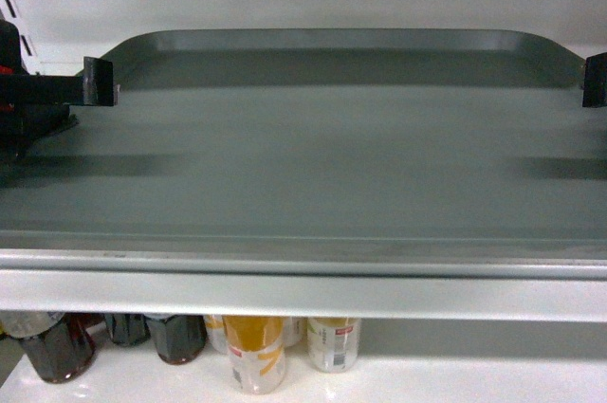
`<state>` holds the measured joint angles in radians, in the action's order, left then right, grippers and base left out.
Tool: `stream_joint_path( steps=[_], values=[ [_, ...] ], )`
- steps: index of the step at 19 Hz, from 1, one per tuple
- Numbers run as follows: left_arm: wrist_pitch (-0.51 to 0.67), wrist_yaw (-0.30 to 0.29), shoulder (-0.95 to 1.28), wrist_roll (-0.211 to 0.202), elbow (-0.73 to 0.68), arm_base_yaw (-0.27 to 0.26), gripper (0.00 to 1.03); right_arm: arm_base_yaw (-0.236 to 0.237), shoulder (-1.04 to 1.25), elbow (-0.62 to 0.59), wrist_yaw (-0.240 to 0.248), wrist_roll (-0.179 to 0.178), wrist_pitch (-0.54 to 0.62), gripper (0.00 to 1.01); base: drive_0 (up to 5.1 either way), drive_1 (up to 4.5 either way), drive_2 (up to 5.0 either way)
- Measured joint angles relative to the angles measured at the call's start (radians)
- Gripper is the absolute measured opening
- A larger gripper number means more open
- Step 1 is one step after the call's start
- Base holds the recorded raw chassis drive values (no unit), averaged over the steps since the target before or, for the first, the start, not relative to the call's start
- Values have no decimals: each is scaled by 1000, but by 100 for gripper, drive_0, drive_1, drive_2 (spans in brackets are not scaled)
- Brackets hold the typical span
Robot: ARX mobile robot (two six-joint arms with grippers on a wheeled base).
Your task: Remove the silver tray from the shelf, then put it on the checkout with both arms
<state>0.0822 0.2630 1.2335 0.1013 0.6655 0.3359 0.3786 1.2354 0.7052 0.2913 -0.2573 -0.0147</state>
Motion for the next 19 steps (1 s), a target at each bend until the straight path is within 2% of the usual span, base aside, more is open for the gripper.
stream_joint_path(
  steps=[19],
  values=[
    [-4,2,-1,4,2,2,3,0,0,2,0,0,-2,3,8,-410,425]
  ],
)
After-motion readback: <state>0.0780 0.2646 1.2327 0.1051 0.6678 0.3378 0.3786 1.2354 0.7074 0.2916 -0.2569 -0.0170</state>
